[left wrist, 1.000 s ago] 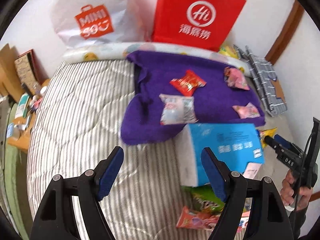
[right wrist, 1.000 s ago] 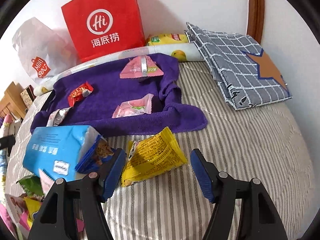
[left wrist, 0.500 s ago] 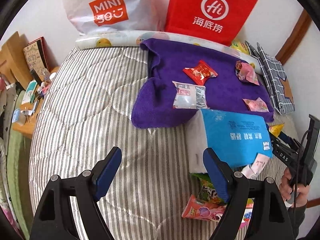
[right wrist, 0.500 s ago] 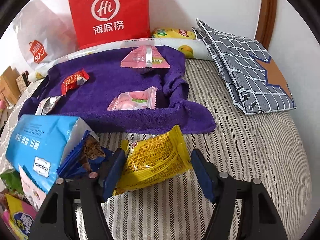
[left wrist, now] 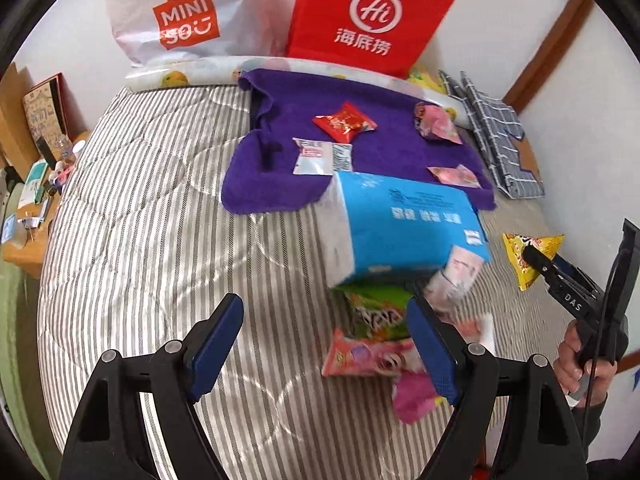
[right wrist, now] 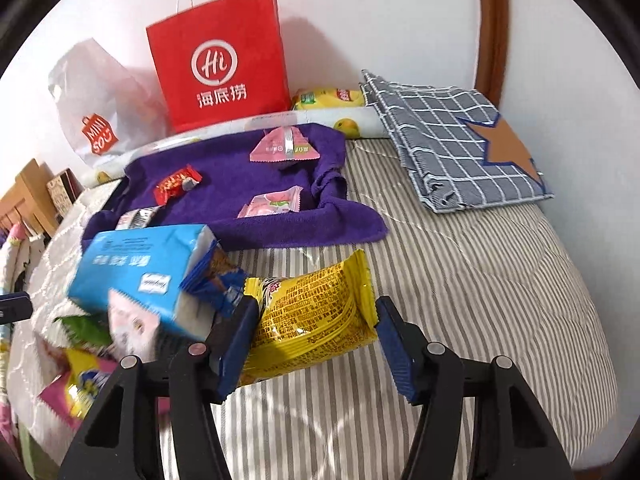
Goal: Organize snacks
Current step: 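Grasp the yellow snack bag with the right tool, then grasp the pink Lotso stick package with the left tool while the right tool holds the yellow bag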
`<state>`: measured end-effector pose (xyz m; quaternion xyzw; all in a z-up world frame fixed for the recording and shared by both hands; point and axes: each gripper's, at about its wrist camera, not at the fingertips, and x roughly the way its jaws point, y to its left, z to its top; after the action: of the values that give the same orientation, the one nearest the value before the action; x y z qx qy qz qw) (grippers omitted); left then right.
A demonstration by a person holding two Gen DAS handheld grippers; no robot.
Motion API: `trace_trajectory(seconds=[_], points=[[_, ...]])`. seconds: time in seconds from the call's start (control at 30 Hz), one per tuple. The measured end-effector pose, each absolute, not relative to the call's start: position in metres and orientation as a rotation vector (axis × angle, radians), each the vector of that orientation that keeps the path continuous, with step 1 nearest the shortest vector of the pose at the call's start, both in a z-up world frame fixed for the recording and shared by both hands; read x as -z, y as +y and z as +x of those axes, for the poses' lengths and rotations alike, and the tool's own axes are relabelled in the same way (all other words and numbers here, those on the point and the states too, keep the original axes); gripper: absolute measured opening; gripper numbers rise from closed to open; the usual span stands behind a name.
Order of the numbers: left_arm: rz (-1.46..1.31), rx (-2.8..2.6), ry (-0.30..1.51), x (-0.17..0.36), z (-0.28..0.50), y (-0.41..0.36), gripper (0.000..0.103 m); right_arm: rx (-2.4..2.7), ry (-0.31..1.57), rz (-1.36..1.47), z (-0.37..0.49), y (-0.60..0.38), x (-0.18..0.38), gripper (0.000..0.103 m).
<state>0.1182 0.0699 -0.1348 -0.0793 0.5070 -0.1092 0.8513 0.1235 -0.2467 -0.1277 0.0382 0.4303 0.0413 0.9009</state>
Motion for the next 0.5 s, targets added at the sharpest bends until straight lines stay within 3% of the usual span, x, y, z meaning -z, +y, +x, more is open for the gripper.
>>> trace_trajectory(seconds=[0.5], points=[[-0.156, 0.315, 1.055, 0.137, 0.064, 0.044, 0.083, -0.103, 0.853, 0.129, 0.059, -0.244, 0.102, 0.058]])
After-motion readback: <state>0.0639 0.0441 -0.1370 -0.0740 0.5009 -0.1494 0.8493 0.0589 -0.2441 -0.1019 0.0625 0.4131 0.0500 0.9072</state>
